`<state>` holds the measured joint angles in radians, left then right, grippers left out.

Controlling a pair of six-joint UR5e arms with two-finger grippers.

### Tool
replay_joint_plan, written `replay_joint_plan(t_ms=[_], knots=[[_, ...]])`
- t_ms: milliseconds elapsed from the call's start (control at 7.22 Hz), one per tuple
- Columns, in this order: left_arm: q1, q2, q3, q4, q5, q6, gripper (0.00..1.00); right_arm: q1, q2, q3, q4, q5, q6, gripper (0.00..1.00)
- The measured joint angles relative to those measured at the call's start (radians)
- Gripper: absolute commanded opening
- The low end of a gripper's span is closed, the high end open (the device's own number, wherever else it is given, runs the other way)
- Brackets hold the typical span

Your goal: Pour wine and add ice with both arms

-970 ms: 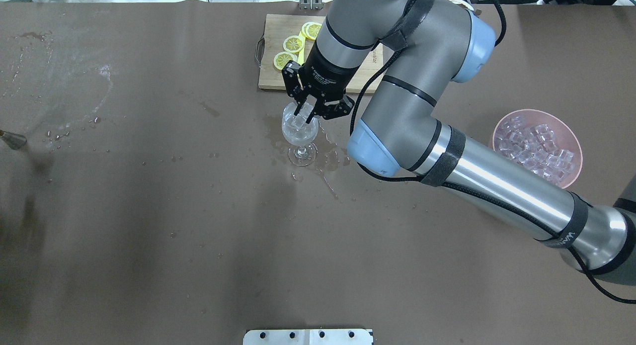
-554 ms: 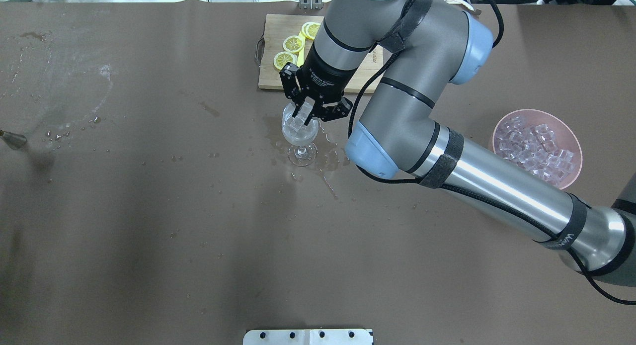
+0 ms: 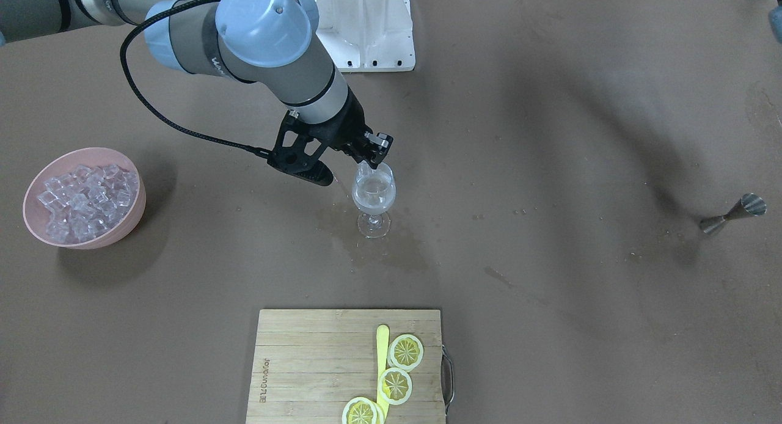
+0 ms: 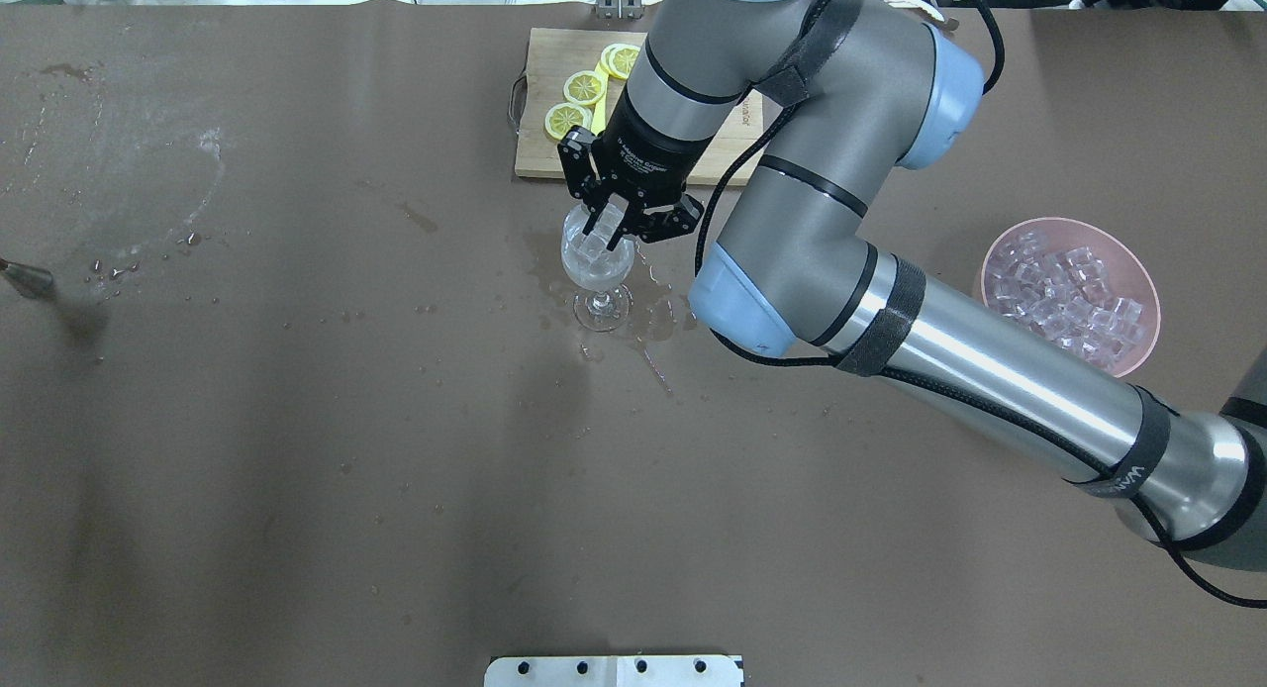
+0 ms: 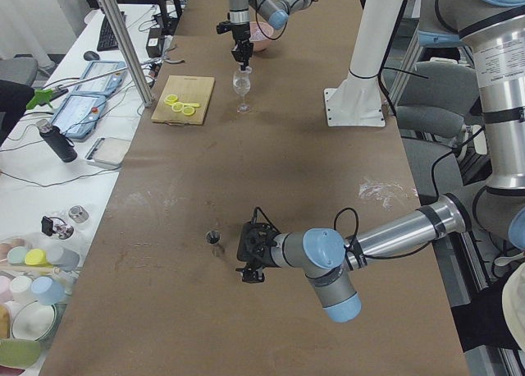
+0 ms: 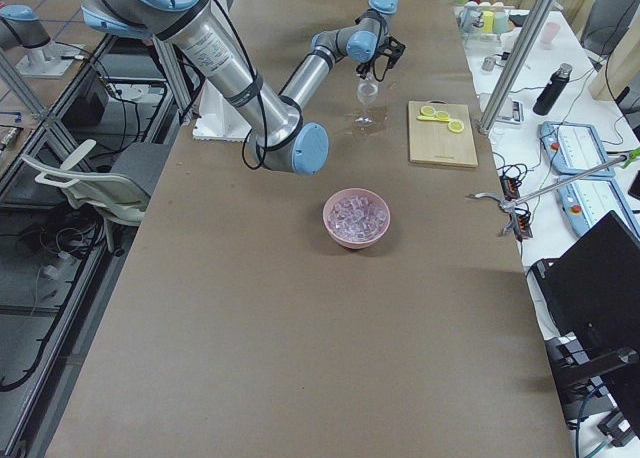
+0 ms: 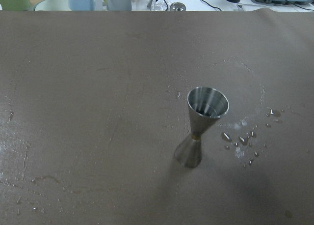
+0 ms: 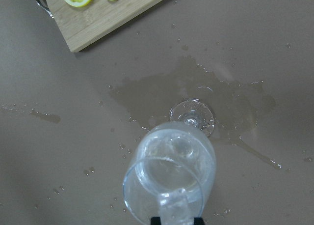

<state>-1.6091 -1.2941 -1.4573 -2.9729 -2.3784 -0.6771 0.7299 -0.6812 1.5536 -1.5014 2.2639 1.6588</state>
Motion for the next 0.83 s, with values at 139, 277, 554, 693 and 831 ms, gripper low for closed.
replay_joint_plan(t_ms=[139,277,554,693,831], knots=[[-0.061,-0.010,-0.075,0.154,-0.063,0.053,0.98,0.000,-0.001,0.000,0.001,0.000,-0.002,0.22],[-0.093,-0.018,-0.146,0.304,-0.099,0.099,0.98,0.000,-0.002,0.000,0.001,0.000,-0.004,0.22],[-0.107,-0.043,-0.236,0.560,-0.126,0.198,0.98,0.001,-0.006,0.000,0.002,0.001,-0.007,0.22],[-0.107,-0.073,-0.264,0.685,-0.136,0.238,0.98,0.001,-0.008,0.000,0.002,0.001,-0.008,0.22],[-0.106,-0.110,-0.285,0.811,-0.141,0.276,0.98,0.001,-0.008,0.000,0.003,0.001,-0.007,0.28]])
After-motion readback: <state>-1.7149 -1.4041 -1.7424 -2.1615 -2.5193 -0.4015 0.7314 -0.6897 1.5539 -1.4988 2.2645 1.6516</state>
